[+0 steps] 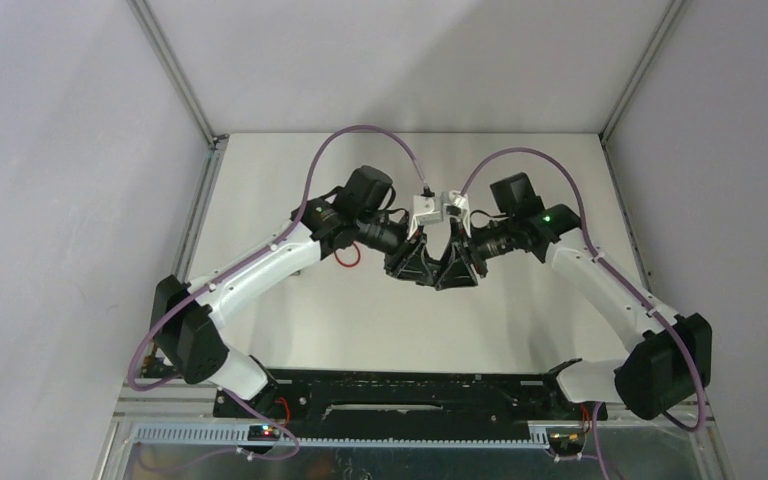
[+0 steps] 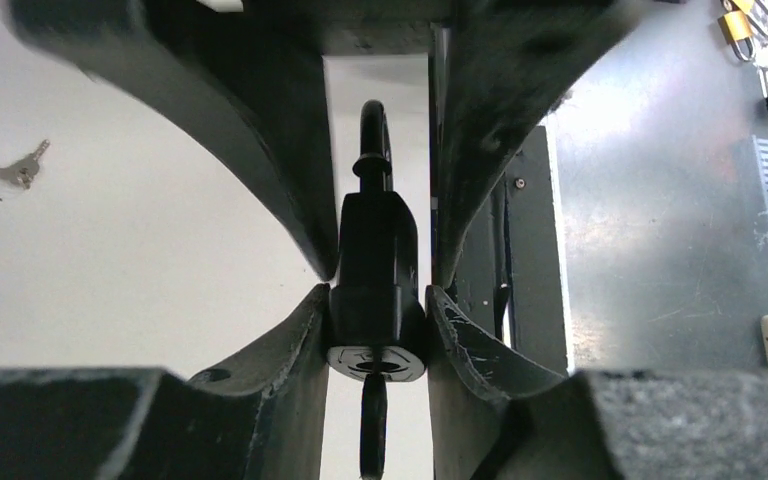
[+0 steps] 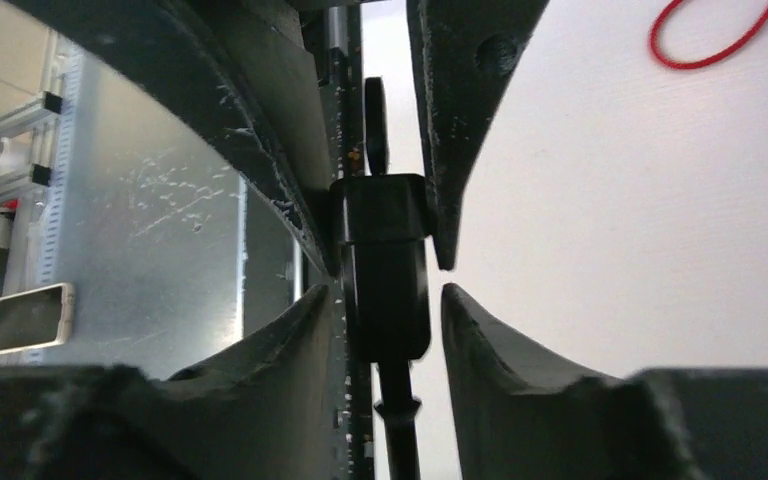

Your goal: Unlock with the key

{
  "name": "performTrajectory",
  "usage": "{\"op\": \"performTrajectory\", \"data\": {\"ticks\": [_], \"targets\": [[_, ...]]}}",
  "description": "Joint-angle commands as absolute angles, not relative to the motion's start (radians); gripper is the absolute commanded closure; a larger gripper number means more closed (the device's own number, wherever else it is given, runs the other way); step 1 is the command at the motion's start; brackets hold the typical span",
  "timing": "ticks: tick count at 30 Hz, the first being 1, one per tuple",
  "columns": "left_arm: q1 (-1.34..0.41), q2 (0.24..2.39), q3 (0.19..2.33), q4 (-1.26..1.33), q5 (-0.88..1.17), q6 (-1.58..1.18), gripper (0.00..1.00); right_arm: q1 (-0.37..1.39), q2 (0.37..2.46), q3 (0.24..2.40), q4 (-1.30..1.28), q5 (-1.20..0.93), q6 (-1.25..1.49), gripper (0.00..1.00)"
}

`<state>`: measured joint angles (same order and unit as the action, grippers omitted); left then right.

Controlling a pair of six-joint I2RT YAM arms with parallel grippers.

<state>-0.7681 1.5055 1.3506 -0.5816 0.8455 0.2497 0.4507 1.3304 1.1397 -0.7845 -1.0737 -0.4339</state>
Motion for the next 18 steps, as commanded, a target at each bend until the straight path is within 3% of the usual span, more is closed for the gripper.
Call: {"op": "performTrajectory", "data": {"ticks": [1,4,7,18], "targets": [[-0.740,1.462,1.360,-0.537,0.919,0.185,1.00,0.417,1.245,1.134,-0.712,-1.052,-0.414,0.44],[-0.710,1.436,1.329,-0.485,0.919,0.138,1.00,0.407,1.195,1.131,-0.735,-0.989,-0.446,0.29],[-0.685,1.407,1.292,-0.433,0.916,0.091,1.00,0.404,1.154,1.132,-0.766,-0.925,-0.484,0.23],[-0.670,1.404,1.210,-0.258,0.954,-0.095,1.00,0.477,1.198,1.131,-0.764,-0.790,-0.528,0.29]]}}
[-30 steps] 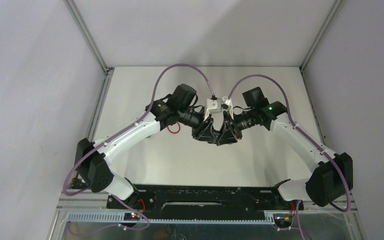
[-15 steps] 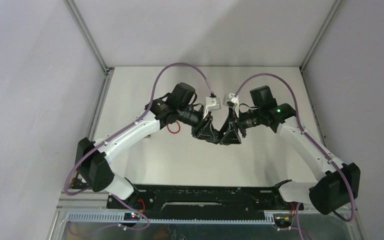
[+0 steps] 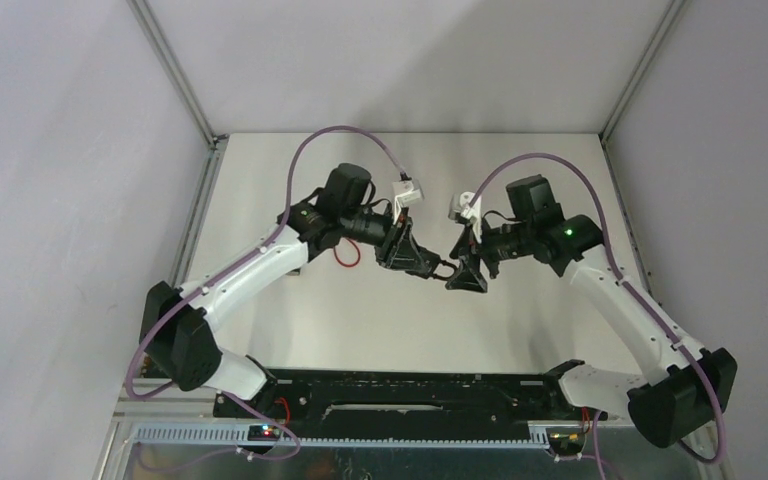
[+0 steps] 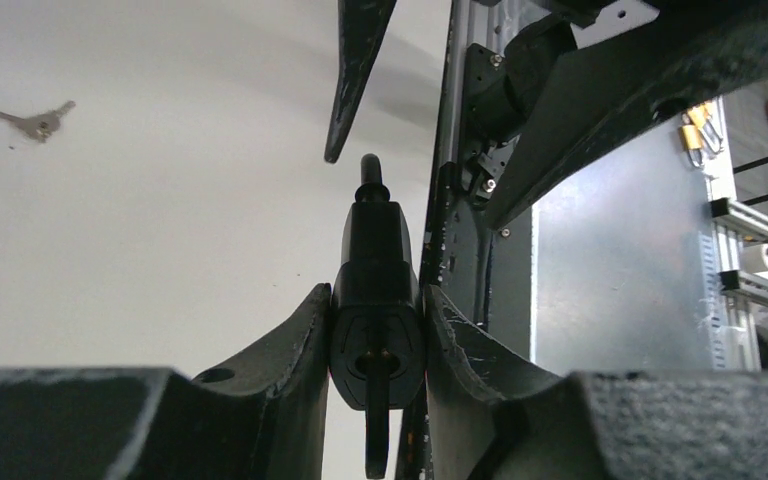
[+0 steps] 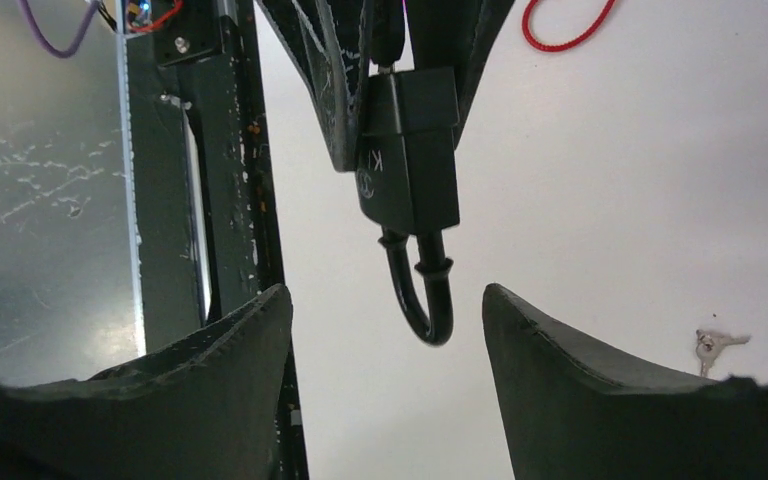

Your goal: Unlock with the key

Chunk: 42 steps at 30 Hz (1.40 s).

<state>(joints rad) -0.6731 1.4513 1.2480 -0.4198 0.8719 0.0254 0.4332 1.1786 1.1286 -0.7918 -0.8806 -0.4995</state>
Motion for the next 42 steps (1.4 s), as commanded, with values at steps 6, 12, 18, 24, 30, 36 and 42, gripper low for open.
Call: {"op": "performTrajectory", "data": {"ticks": [6,12,18,24,30,36,42], "targets": [[-0.653,1.409,1.171,-0.151,0.989,-0.204,1.00,0.558,1.234,1.132,-0.733,-0.609,-0.561,0.40],[-0.630,1.409,1.134,-0.042,1.016,-0.305,1.00,0.627,1.254,1.131,-0.688,-0.440,-0.557,0.72],[-0.603,1.422,1.088,0.062,1.026,-0.414,1.00,0.695,1.246,1.113,-0.589,-0.165,-0.559,1.00],[-0.559,1.441,1.028,0.164,0.982,-0.561,1.00,0.768,1.260,1.082,-0.429,0.188,-0.603,1.00],[-0.492,1.466,0.999,0.188,0.895,-0.669,1.00,0.823,1.275,0.990,-0.250,0.403,-0.701,0.77],[-0.410,1.543,1.019,0.178,0.859,-0.683,1.00,0.819,1.281,0.963,-0.323,0.263,-0.678,0.34],[-0.352,1.743,1.202,0.043,0.891,-0.541,1.00,0.751,1.297,0.963,-0.392,0.104,-0.594,0.24]]}}
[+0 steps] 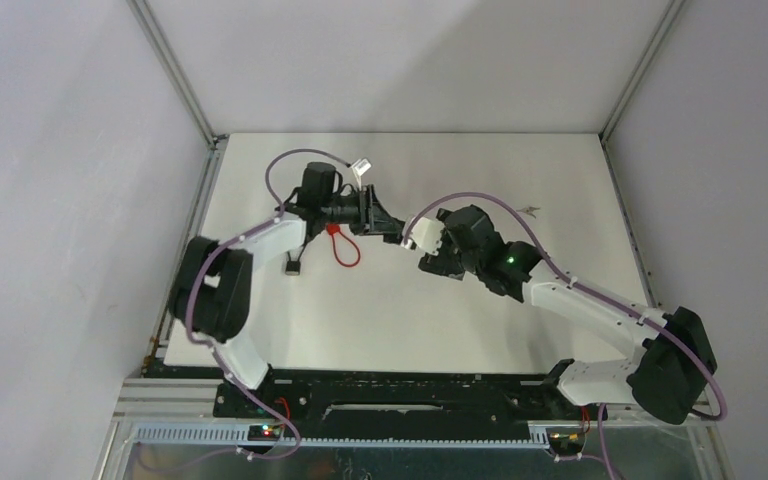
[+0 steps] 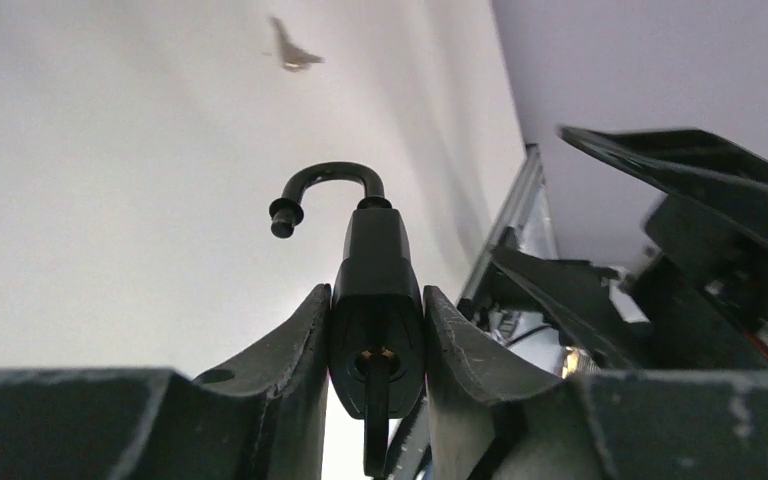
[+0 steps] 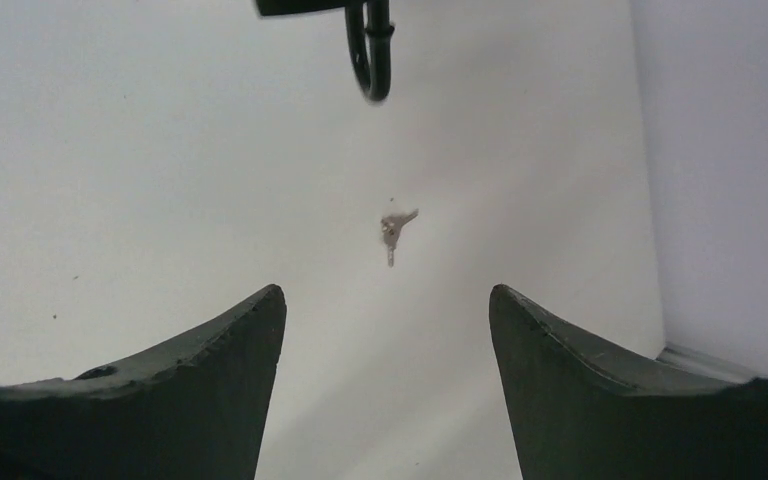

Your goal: Unlock with the key

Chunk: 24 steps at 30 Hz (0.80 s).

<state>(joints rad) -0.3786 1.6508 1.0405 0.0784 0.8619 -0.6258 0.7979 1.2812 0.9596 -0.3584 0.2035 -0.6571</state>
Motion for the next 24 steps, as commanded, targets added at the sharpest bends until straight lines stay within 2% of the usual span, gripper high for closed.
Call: {"op": "performTrajectory", "data": {"ticks": [1,12,24], "targets": [[-0.346,1.776,1.230,0.039,0.892,-0.523,1.00,0.735,1.299,0.963,-0.400,0.085,-0.583,0.23],[-0.295,2.035,1.506,0.040,0.881,-0.453,1.00,0.562,1.293,0.958,-0.456,-0.089,-0.509,0.23],[-0.294,2.106,1.409,0.091,0.859,-0.510,1.00,0.534,1.310,0.954,-0.458,-0.112,-0.493,0.23]]}}
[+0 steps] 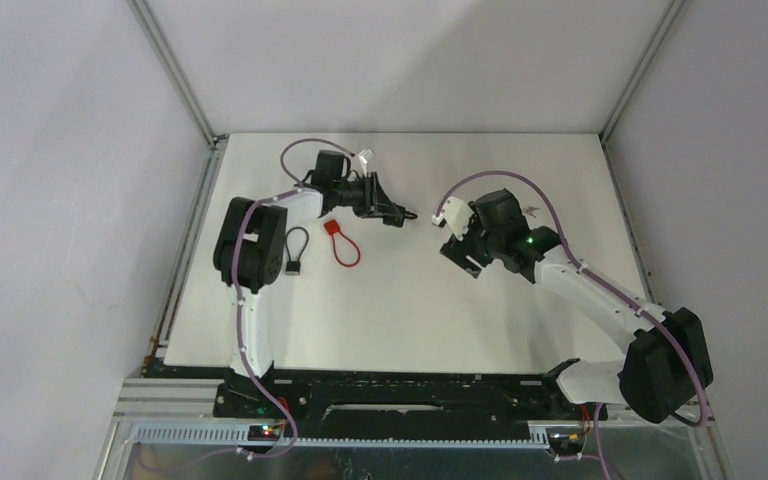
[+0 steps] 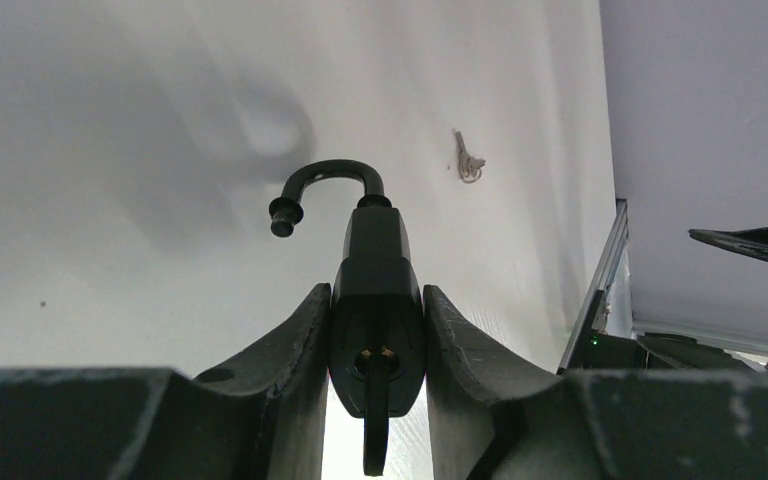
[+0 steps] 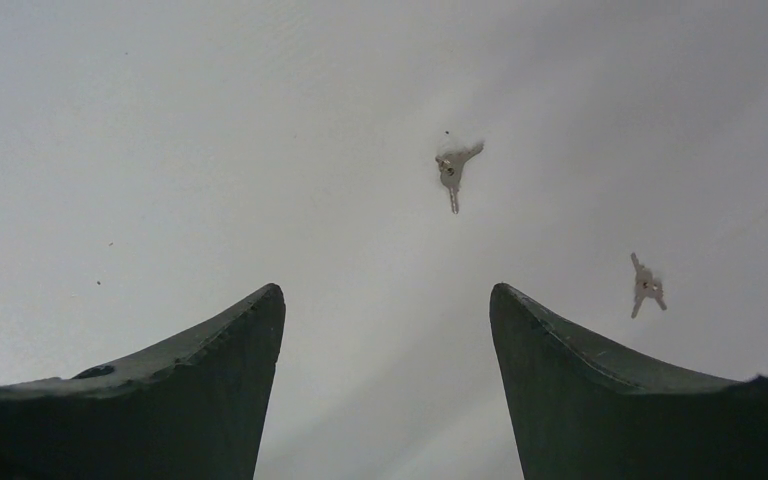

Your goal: Unlock with the key

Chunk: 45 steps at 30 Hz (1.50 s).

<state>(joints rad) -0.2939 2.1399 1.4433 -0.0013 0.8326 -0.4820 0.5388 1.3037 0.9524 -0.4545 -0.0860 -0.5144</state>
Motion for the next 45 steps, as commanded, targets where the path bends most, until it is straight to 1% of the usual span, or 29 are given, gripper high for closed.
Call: {"op": "performTrajectory", "data": {"ticks": [1,6,11,16,17,19,22,25,28,30,35,38,40,42,45], "targets": [[-0.293,2.095,1.391,0.096,0.857,-0.506,1.00,0.534,1.309,0.954,-0.461,-0.113,-0.492,0.23],[-0.294,2.062,1.296,0.083,0.842,-0.484,1.00,0.525,1.312,0.953,-0.469,-0.119,-0.494,0.23],[-0.293,2.054,1.249,0.065,0.840,-0.479,1.00,0.524,1.317,0.954,-0.471,-0.124,-0.492,0.23],[-0.283,2.079,1.318,0.022,0.855,-0.502,1.00,0.524,1.326,0.953,-0.476,-0.135,-0.495,0.23],[-0.279,2.092,1.342,-0.008,0.858,-0.496,0.98,0.525,1.326,0.954,-0.478,-0.136,-0.494,0.23],[-0.269,2.118,1.394,-0.066,0.861,-0.479,0.93,0.523,1.323,0.953,-0.483,-0.135,-0.496,0.23],[-0.250,2.179,1.488,-0.176,0.864,-0.441,0.82,0.522,1.321,0.953,-0.490,-0.134,-0.498,0.23],[-0.232,2.227,1.574,-0.254,0.864,-0.425,0.74,0.519,1.324,0.953,-0.488,-0.134,-0.500,0.23],[-0.224,2.272,1.661,-0.341,0.849,-0.387,0.68,0.518,1.329,0.954,-0.485,-0.132,-0.499,0.23],[-0.218,2.308,1.718,-0.397,0.851,-0.373,0.62,0.518,1.331,0.954,-0.483,-0.130,-0.499,0.23],[-0.208,2.346,1.789,-0.468,0.830,-0.357,0.46,0.515,1.323,0.954,-0.493,-0.126,-0.502,0.23],[-0.206,2.359,1.826,-0.529,0.794,-0.322,0.39,0.510,1.318,0.952,-0.500,-0.126,-0.505,0.23],[-0.204,2.354,1.834,-0.551,0.772,-0.304,0.29,0.506,1.314,0.953,-0.504,-0.124,-0.507,0.23],[-0.201,2.341,1.841,-0.576,0.737,-0.275,0.16,0.498,1.309,0.953,-0.510,-0.122,-0.507,0.23],[-0.197,2.297,1.843,-0.612,0.656,-0.216,0.02,0.485,1.284,0.943,-0.508,-0.109,-0.512,0.23]]}}
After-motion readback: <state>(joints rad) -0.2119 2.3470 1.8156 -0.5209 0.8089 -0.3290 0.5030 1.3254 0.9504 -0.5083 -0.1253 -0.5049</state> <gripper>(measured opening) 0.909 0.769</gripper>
